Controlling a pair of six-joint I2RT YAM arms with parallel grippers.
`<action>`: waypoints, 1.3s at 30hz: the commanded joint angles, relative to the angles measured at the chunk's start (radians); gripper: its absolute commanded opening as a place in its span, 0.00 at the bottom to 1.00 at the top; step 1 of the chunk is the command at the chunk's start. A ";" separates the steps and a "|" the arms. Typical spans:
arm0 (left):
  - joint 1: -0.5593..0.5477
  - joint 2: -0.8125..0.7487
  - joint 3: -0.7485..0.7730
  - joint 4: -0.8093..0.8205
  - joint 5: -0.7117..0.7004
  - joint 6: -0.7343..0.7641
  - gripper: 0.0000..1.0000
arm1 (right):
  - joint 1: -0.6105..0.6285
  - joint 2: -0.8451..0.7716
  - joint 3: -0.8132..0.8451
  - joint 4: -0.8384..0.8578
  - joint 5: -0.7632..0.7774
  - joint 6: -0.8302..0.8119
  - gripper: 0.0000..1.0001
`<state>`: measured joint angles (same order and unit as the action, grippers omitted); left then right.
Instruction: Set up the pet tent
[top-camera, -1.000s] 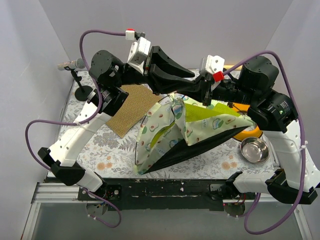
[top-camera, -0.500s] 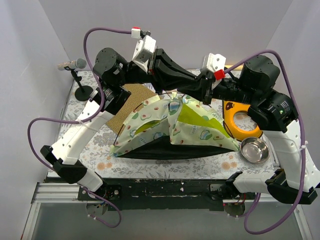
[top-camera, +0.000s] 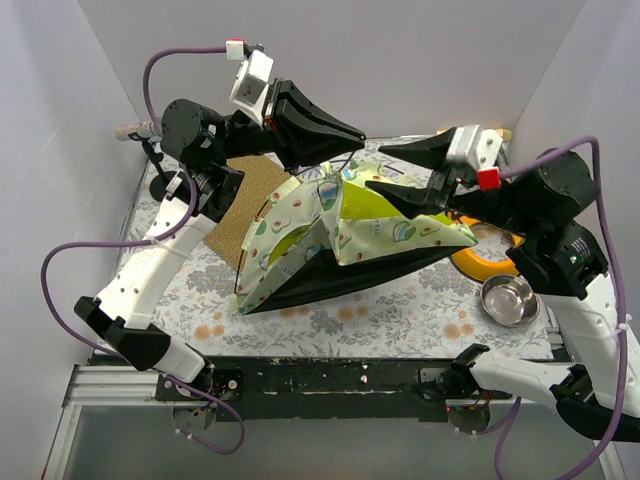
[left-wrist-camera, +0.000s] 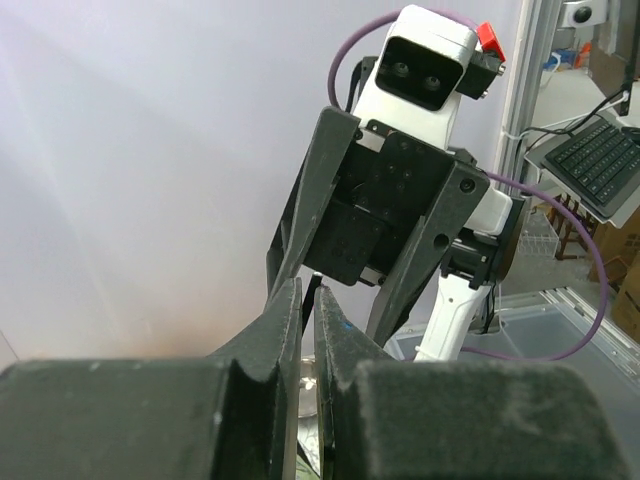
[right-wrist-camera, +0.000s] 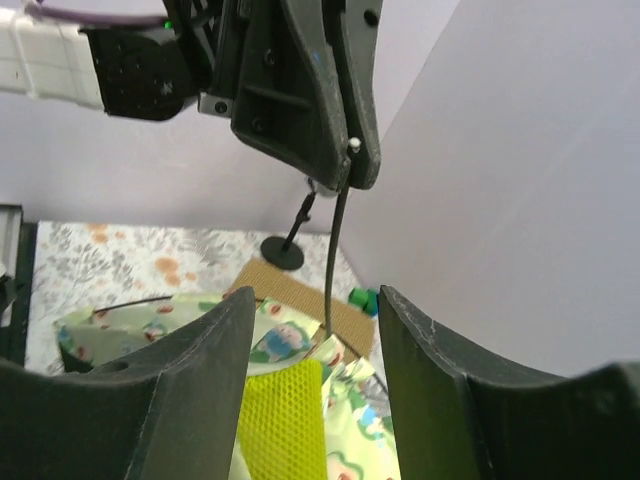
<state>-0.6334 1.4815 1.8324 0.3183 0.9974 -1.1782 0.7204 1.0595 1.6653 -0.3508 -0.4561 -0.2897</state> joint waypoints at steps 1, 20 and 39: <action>0.011 -0.007 0.059 0.033 0.010 -0.083 0.00 | 0.001 -0.021 -0.061 0.283 -0.007 0.011 0.60; 0.011 -0.009 0.059 0.074 0.027 -0.100 0.00 | 0.039 0.045 -0.085 0.524 -0.098 0.092 0.15; 0.395 0.008 0.123 -0.060 -0.383 -0.083 0.87 | 0.054 0.120 0.082 0.546 0.189 0.250 0.01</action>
<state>-0.4290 1.4940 1.9133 0.3187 0.8635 -1.2324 0.7685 1.1851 1.6794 0.1162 -0.4160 -0.1368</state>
